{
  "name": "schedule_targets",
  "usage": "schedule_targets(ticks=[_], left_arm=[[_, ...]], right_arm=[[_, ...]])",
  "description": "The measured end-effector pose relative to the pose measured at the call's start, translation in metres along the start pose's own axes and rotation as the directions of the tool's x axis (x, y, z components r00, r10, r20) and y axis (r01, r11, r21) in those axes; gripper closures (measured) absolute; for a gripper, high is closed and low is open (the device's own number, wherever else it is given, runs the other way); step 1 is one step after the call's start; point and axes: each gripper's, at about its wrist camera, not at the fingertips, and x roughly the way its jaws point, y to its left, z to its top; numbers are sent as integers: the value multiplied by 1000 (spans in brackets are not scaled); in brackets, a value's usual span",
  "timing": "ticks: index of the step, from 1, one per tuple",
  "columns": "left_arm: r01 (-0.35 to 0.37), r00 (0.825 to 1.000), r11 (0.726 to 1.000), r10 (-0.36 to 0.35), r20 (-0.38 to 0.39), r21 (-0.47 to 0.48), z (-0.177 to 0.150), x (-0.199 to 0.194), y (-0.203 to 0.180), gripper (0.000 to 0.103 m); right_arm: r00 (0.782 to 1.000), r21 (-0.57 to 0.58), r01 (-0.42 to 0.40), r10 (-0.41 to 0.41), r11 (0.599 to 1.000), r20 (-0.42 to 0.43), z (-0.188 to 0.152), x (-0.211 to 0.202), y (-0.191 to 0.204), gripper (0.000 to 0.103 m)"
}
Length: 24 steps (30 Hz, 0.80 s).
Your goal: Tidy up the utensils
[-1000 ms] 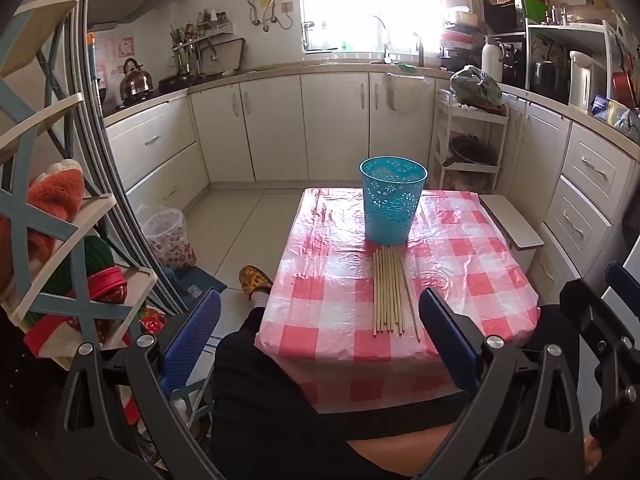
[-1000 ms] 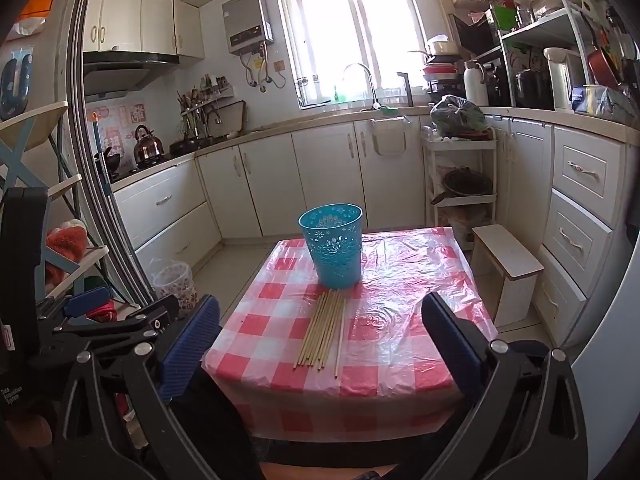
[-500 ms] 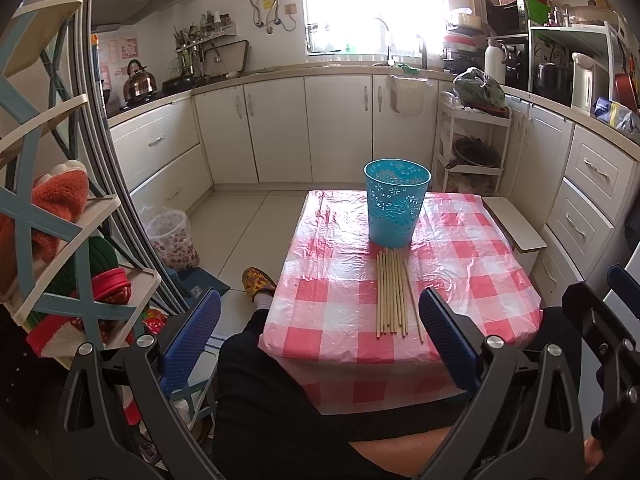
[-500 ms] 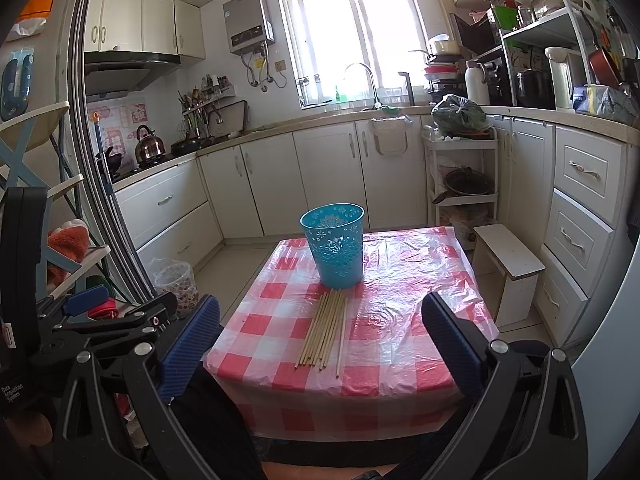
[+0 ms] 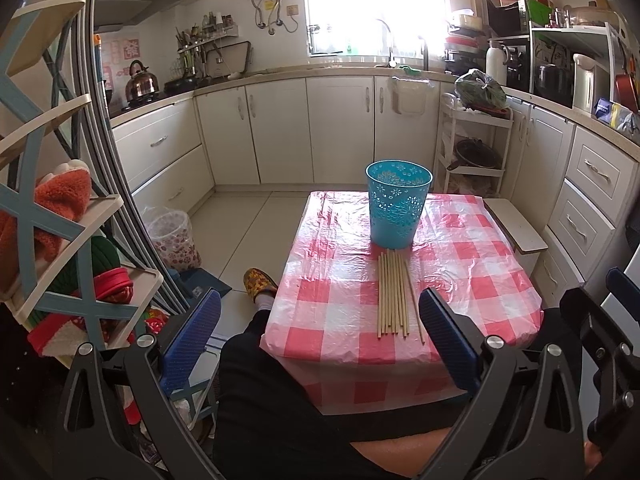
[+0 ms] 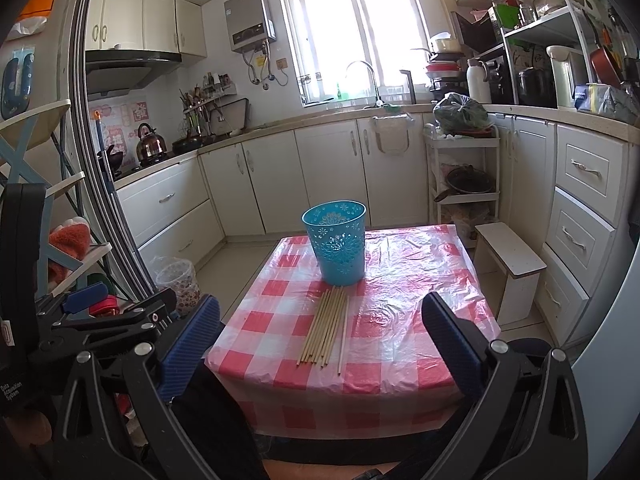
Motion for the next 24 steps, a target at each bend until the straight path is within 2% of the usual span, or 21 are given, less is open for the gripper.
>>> schedule_targets(ticks=[24], left_arm=[[0, 1000, 1000, 0, -3, -1, 0, 1, 0, 8]], right_arm=[[1000, 0, -1, 1, 1000, -3, -2, 0, 1, 6]])
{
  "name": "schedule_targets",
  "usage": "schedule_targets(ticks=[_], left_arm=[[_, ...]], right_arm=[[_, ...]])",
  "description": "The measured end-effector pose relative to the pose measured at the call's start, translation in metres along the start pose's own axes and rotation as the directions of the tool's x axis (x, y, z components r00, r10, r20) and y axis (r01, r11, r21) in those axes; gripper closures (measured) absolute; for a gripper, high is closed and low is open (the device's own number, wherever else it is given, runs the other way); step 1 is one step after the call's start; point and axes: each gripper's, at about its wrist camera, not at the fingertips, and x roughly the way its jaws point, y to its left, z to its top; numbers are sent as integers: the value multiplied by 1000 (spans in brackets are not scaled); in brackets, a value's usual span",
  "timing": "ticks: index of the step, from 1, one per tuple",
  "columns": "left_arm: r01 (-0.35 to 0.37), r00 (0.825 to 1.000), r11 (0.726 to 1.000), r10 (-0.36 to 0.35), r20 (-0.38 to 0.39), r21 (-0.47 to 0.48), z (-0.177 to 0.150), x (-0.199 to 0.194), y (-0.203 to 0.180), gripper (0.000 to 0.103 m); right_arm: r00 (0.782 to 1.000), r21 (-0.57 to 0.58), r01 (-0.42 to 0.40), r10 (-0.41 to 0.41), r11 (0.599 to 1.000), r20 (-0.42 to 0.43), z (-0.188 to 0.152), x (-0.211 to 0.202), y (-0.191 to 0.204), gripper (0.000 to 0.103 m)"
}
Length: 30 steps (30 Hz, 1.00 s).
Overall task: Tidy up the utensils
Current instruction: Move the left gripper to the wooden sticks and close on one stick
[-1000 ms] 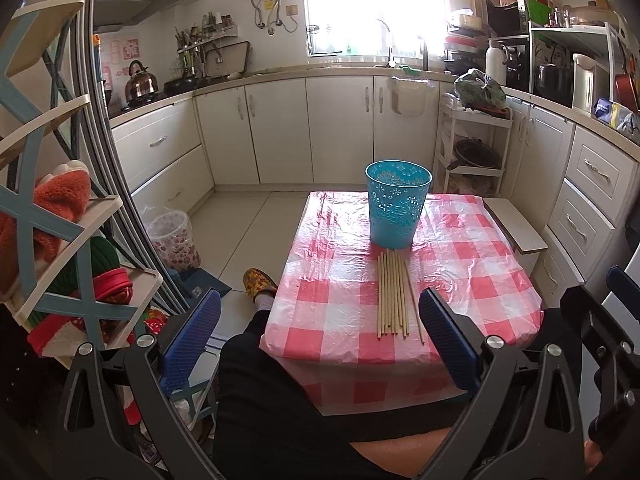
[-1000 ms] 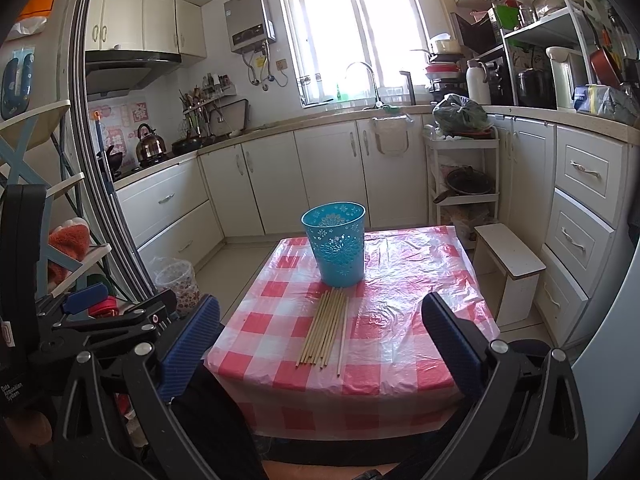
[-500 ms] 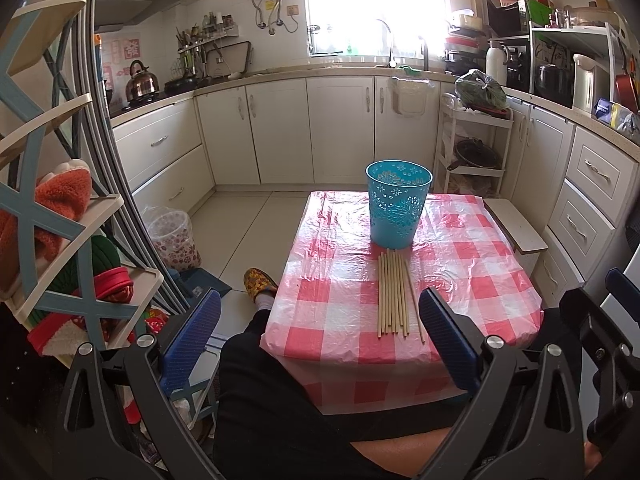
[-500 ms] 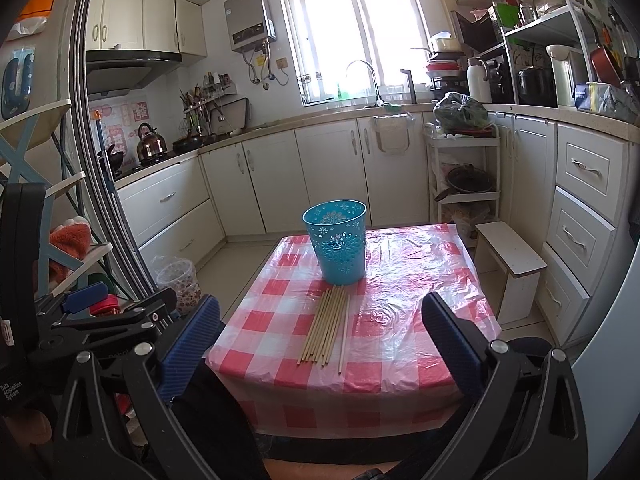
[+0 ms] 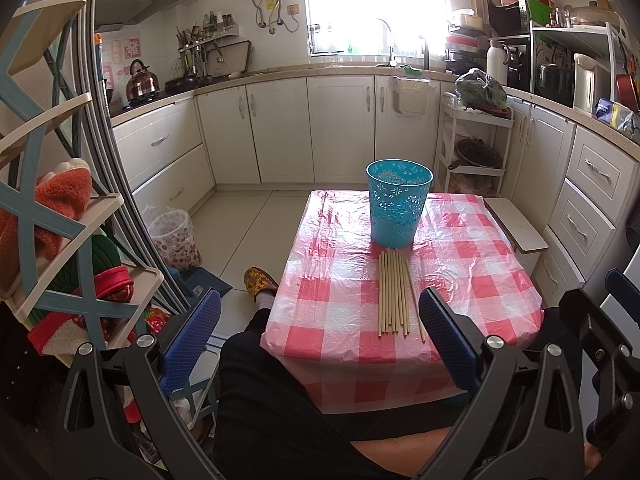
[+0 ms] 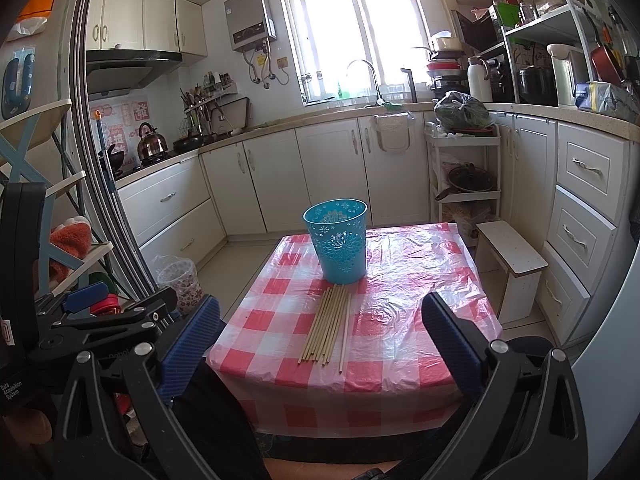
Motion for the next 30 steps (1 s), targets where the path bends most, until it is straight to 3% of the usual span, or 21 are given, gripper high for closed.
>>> schedule_targets(ticks=[7, 14, 17, 21, 22, 23, 26, 30], left_arm=[[4, 999, 1000, -3, -49, 15, -3, 19, 0, 8], [5, 991, 1000, -5, -136, 2, -6, 70, 4, 8], [8, 983, 1000, -9, -181, -10, -8, 100, 7, 8], [22, 972, 999, -30, -235, -37, -9, 139, 8, 8], [23, 968, 999, -33, -249, -43, -9, 149, 8, 8], [24, 965, 999, -35, -261, -47, -9, 157, 8, 8], [19, 957, 998, -33, -287, -53, -10, 183, 7, 8], [28, 943, 998, -43, -330, -51, -12, 215, 0, 8]], right_arm=[[999, -6, 9, -9, 1000, -43, -13, 14, 15, 6], [991, -2, 34, -34, 999, -132, -15, 58, 5, 6], [979, 28, 36, -30, 999, -202, -14, 93, -10, 6], [942, 71, 51, -24, 996, -334, -26, 161, -32, 6], [925, 81, 58, -23, 995, -379, -31, 180, -37, 12], [911, 91, 60, -17, 994, -413, -34, 196, -41, 25], [887, 59, 74, -38, 996, -461, -44, 236, -45, 40], [863, 38, 63, -35, 997, -503, -53, 277, -45, 54]])
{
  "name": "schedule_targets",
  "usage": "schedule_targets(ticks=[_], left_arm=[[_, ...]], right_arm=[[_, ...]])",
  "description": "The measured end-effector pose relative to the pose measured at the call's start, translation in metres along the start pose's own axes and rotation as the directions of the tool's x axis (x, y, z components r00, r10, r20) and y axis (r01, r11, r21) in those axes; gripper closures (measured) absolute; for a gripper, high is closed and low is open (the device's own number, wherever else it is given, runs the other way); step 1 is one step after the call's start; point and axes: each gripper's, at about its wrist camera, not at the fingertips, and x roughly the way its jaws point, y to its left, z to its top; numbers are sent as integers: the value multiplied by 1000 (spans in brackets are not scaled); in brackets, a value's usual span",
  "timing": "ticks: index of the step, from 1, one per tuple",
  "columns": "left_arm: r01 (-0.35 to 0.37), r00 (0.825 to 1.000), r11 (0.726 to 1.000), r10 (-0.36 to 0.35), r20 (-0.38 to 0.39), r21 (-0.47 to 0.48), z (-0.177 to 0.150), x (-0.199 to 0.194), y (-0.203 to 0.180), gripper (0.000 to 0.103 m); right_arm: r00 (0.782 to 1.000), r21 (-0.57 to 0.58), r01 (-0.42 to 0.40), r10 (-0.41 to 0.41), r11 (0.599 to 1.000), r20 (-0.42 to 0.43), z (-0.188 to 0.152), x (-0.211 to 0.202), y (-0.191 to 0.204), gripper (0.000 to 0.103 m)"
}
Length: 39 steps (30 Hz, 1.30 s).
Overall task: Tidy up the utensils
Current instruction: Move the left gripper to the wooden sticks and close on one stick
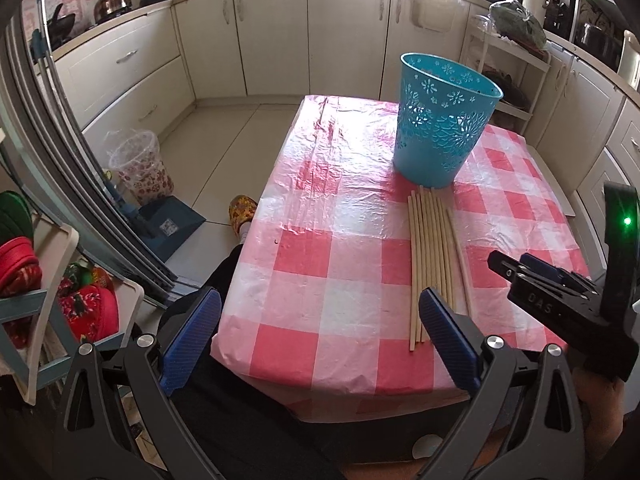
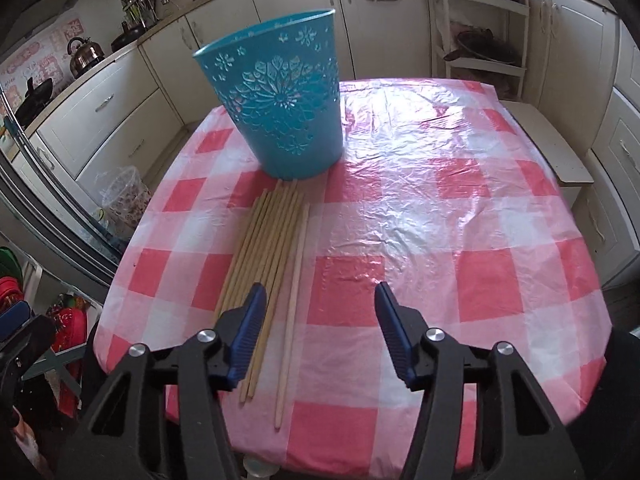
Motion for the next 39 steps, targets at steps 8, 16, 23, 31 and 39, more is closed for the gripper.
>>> schedule_targets(ticks=[8, 16, 23, 31, 39], left_arm=[[15, 998, 1000, -13, -62, 18, 18, 50, -15, 8], [71, 991, 997, -67, -117, 34, 39, 106, -37, 8], [61, 988, 997, -53, -147, 48, 56, 150, -60, 8], [20, 987, 998, -9, -161, 64, 62, 172, -68, 12], [25, 989, 994, -8, -148, 109, 65, 173, -77, 33]], right_arm=[[998, -61, -4, 0, 998, -65, 9, 44, 11, 80], [998, -120, 55, -58, 991, -18, 25, 52, -6, 95], [1000, -95, 11, -10, 995, 9, 29, 51, -26, 95], [999, -65, -44, 45, 997, 14, 30, 53, -31, 95], [998, -65, -60, 62, 996, 15, 29, 54, -32, 95]])
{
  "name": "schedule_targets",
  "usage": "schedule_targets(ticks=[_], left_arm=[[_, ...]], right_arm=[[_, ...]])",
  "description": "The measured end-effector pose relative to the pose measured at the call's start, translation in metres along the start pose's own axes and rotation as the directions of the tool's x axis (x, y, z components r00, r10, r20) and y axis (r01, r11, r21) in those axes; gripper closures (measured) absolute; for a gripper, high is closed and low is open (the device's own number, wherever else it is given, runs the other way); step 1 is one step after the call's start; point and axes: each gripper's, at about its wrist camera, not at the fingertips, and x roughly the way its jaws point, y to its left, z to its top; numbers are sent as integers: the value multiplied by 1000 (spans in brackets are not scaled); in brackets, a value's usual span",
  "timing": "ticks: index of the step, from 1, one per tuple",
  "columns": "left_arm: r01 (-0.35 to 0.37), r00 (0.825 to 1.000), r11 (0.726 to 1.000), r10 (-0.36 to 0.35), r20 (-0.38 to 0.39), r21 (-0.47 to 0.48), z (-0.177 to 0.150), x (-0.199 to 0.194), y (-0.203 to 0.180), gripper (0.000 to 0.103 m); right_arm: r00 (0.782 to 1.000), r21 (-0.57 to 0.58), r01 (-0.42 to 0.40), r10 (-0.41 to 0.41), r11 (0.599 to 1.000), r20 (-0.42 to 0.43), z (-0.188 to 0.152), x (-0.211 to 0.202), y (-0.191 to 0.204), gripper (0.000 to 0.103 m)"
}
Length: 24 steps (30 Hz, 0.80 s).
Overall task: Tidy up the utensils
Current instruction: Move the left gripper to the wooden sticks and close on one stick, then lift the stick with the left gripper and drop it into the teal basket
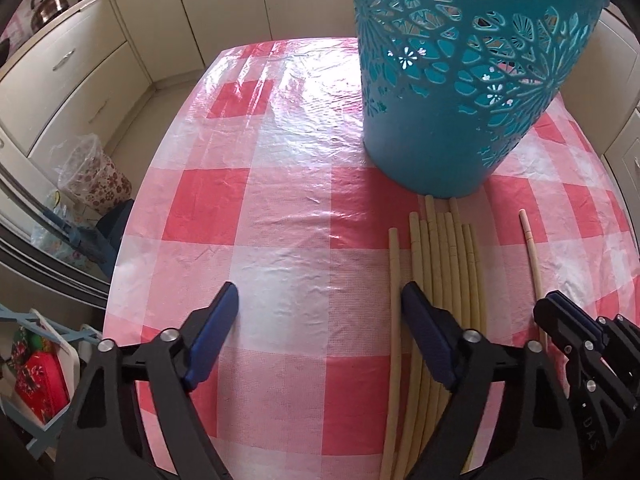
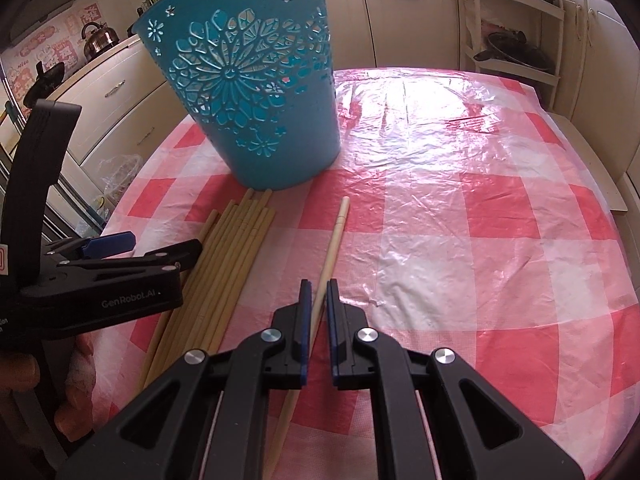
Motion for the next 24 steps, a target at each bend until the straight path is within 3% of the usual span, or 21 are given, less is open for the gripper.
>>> schedule_targets(ticks=[2, 4, 5, 9, 11, 14, 17, 21, 24], left_arm=[[32, 999, 999, -32, 9, 10, 1, -2, -3, 53], [59, 998, 997, -60, 13, 42, 0, -5, -7, 89], [75, 997, 996, -76, 6, 51, 0, -6, -7, 95], [184, 983, 983, -184, -26, 1, -2, -16, 13, 98], [210, 978, 977, -210, 20, -37, 2, -39, 33, 98], [296, 949, 951, -282, 140, -93, 19, -95, 64, 98], [378, 885, 923, -336, 323, -75, 46, -159, 78, 98], [435, 760, 901, -368, 535, 2, 92, -216, 66, 98], [406, 674, 914, -320, 666, 29, 120, -230, 42, 98]], right_arm=[[1000, 1, -3, 3, 1000, 2, -2, 0, -1, 95], [1000, 6, -8, 8, 1000, 2, -2, 0, -1, 95], [1000, 9, -11, 11, 1000, 2, -2, 0, -2, 95], [1000, 25, -28, 28, 999, 7, -4, -2, -7, 95], [999, 39, -44, 43, 998, 11, -5, -2, -11, 95], [998, 62, -68, 68, 996, 15, -6, -2, -15, 95], [997, 69, -78, 76, 995, 19, -6, -3, -17, 94], [996, 67, -87, 86, 994, 22, -6, -3, -16, 91], [996, 65, -90, 88, 994, 26, -7, -4, -14, 90]])
